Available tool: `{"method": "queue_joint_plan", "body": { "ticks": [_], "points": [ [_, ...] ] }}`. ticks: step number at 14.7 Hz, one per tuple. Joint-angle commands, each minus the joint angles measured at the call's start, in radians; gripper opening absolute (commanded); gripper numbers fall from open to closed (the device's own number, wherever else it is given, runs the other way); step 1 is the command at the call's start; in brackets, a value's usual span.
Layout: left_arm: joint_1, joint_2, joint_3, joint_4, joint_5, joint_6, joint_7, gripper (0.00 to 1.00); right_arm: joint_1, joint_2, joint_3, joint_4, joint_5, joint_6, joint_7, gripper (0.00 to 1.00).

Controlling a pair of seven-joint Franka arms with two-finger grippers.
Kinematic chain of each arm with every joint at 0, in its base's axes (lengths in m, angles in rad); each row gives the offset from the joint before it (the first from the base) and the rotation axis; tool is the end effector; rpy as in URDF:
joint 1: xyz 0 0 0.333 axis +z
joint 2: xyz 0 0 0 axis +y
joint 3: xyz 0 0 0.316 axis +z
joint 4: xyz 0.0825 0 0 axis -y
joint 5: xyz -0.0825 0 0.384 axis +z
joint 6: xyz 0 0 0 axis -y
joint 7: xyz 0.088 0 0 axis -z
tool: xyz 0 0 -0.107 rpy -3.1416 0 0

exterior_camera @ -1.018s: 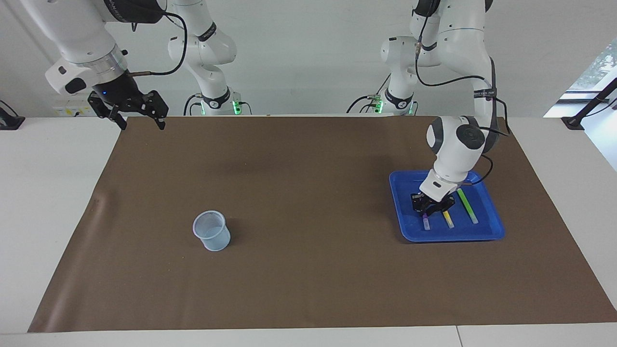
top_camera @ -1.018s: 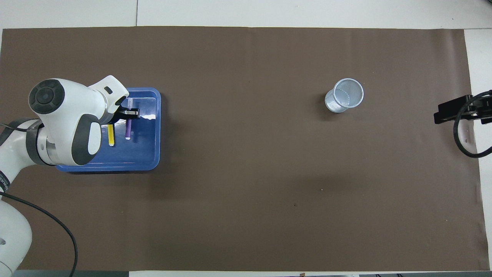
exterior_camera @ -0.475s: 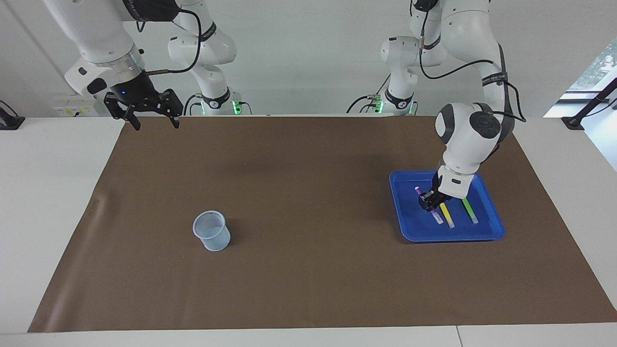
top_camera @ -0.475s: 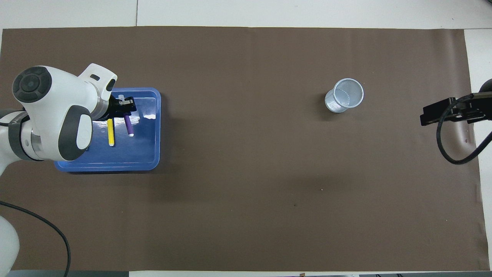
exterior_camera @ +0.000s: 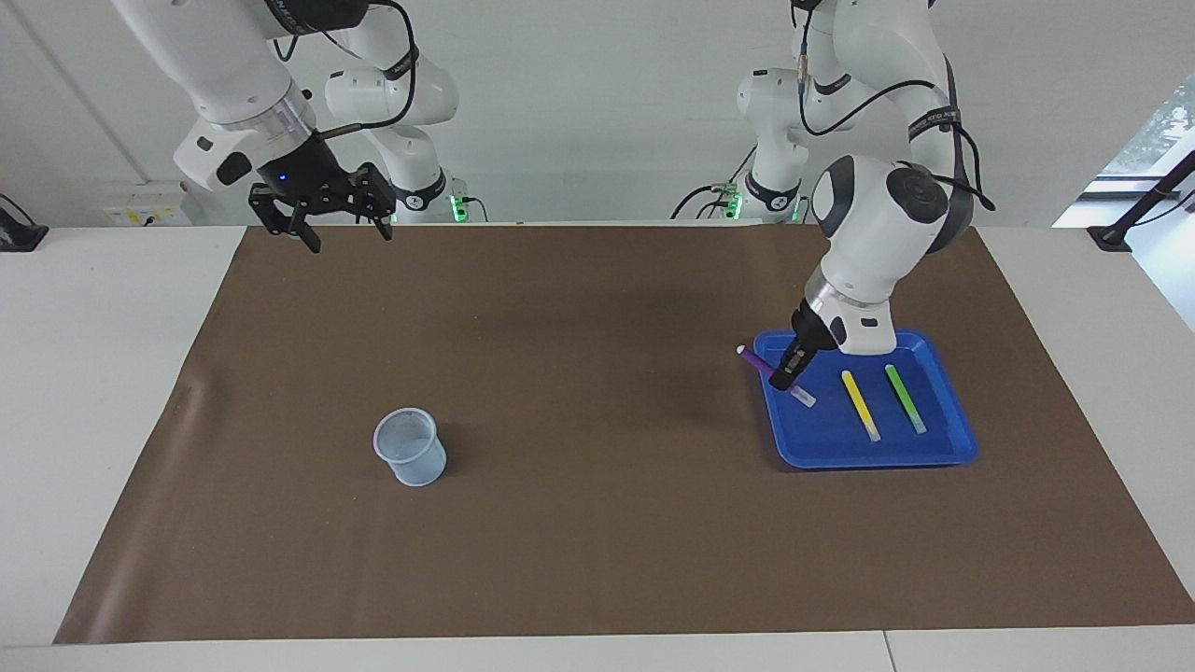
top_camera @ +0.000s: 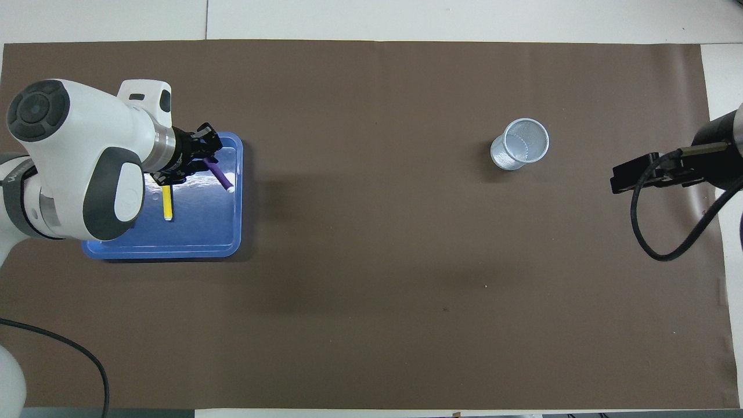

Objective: Transfer and insert pens with both arms
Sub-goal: 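Lift the purple pen with the left gripper while the right gripper approaches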

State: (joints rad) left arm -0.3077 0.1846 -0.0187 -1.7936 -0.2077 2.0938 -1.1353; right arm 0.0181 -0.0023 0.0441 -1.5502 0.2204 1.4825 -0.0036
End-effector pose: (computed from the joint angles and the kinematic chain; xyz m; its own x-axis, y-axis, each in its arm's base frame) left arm 0.5885 -0.2092 0.4570 0.6231 0.7712 -0.1303 0.7800 -0.6003 0.1766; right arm 0.5419 0.0588 0.6307 0.9944 0.0848 -0.0624 0.0692 -0.9733 -0.2187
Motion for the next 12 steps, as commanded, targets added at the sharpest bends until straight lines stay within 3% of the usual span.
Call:
{"method": "queue_joint_plan", "body": {
  "ticks": [1,6,9,12],
  "points": [
    [-0.048,-0.002,0.013,0.059,-0.079,-0.052,-0.154,0.0,-0.007,-0.048,0.003,-0.089,0.146,0.027,-0.004,1.0],
    [-0.137,0.003,0.013,0.083,-0.154,-0.011,-0.38,0.0,0.012,-0.191,0.005,-0.414,0.515,0.335,0.106,1.0],
    [-0.203,0.009,0.013,0.102,-0.186,0.029,-0.521,0.0,0.074,-0.183,0.005,-0.441,0.623,0.446,0.158,1.0],
    [-0.258,0.012,0.013,0.102,-0.213,0.104,-0.622,0.0,0.156,-0.124,0.005,-0.458,0.671,0.547,0.16,1.0]
  ]
}}
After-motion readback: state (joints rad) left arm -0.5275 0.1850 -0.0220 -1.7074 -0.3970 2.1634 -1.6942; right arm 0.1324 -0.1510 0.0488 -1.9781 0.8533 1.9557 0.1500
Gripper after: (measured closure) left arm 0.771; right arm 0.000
